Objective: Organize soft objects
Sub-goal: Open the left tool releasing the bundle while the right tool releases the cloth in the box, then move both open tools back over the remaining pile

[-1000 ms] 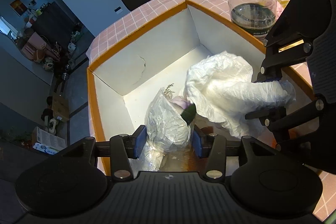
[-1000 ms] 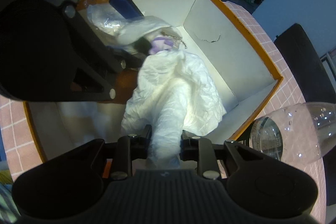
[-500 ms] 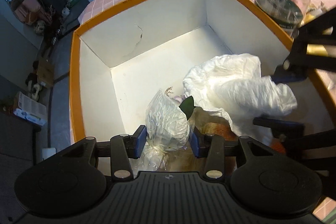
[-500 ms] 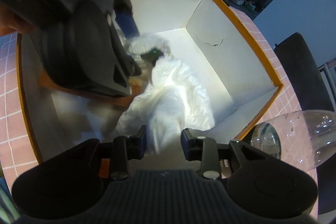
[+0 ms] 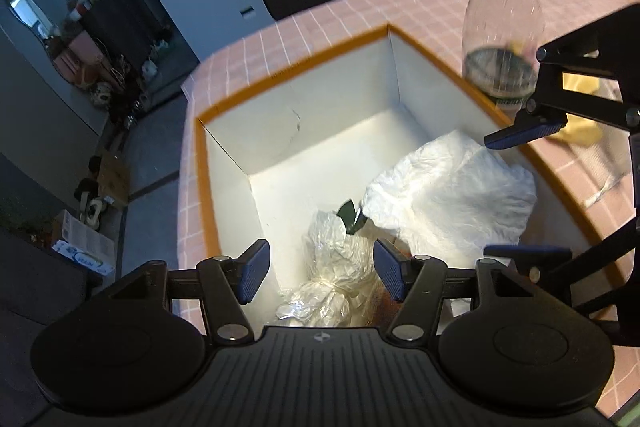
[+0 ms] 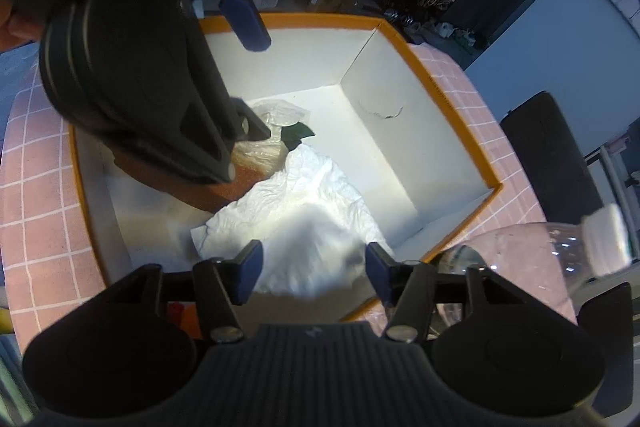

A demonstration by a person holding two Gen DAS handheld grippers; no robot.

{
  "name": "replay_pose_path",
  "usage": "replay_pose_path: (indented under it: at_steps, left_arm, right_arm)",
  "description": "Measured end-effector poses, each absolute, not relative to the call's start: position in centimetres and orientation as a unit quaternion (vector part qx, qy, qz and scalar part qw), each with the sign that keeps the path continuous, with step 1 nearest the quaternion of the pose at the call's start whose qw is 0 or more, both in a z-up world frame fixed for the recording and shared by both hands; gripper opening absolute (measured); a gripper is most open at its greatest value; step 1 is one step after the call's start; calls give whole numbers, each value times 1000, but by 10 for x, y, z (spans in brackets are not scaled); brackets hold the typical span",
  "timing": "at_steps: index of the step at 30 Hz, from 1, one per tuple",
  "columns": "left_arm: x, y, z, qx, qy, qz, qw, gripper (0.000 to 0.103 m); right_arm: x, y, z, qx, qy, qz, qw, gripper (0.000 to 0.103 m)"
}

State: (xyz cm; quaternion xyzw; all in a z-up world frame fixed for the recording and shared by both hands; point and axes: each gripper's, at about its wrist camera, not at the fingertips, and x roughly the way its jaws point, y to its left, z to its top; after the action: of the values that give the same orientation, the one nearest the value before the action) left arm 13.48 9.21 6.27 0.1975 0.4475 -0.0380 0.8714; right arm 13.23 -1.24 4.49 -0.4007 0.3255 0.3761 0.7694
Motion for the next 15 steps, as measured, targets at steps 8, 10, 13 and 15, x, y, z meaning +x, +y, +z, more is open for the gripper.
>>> replay_pose_path:
  at_steps: [8, 10, 13, 15]
  left_arm:
    - [118, 87, 85, 177, 396, -37, 901, 70]
    - [111, 84, 86, 179, 389, -41, 903, 70]
    - [102, 77, 85, 183, 382, -53, 904, 70]
    - [95, 69, 85, 188, 377, -62, 905, 70]
  right_arm:
    - [116, -33, 64, -379, 302, 353, 800, 78]
    - [111, -39, 66, -376, 296, 348, 806, 79]
    - [106, -47, 68, -368, 294, 342, 813, 79]
    - [101, -55, 70, -362, 292, 339, 818, 79]
